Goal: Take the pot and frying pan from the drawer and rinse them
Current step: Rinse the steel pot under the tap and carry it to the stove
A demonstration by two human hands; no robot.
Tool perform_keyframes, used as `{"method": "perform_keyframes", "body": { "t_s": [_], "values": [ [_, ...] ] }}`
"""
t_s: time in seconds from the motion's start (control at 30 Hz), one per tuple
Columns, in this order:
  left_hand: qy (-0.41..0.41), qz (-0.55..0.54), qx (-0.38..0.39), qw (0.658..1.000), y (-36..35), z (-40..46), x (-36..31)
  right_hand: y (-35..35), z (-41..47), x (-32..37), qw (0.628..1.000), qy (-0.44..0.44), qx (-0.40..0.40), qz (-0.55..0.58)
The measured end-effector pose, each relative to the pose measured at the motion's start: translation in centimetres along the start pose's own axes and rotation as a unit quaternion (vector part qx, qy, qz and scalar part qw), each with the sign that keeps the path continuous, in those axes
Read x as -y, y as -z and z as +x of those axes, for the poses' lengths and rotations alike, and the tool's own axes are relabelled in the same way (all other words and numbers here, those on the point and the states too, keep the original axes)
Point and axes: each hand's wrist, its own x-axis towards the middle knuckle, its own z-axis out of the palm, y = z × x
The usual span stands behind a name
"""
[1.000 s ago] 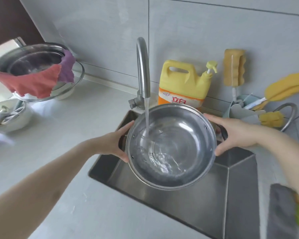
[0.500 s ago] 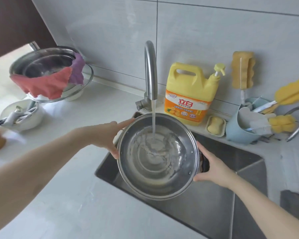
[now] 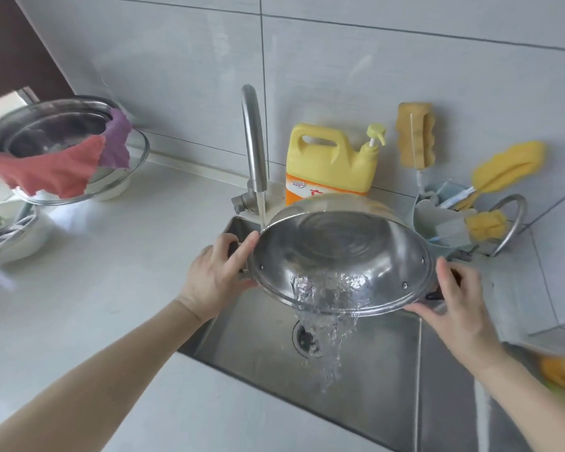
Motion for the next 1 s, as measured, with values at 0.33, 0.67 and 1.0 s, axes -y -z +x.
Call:
{"method": "perform_keyframes", "body": {
  "t_s": [0.33, 0.67, 1.0],
  "values": [
    [-0.073, 0.035, -0.173, 0.982, 3.7, 4.7, -1.0, 6.6, 4.6, 0.5, 0.983, 0.105, -0.132, -0.069],
    [0.016, 0.002, -0.013, 1.000, 0.0, -3.6, -0.3, -0.1, 0.5, 0.1, 0.996, 0.082, 0.044, 0.001],
    [0.186, 0.016, 0.111, 0.976, 0.6, -9.3, 4.2, -7.7, 2.9, 3.3, 0.979, 0.059, 0.174, 0.090]
  ]
}}
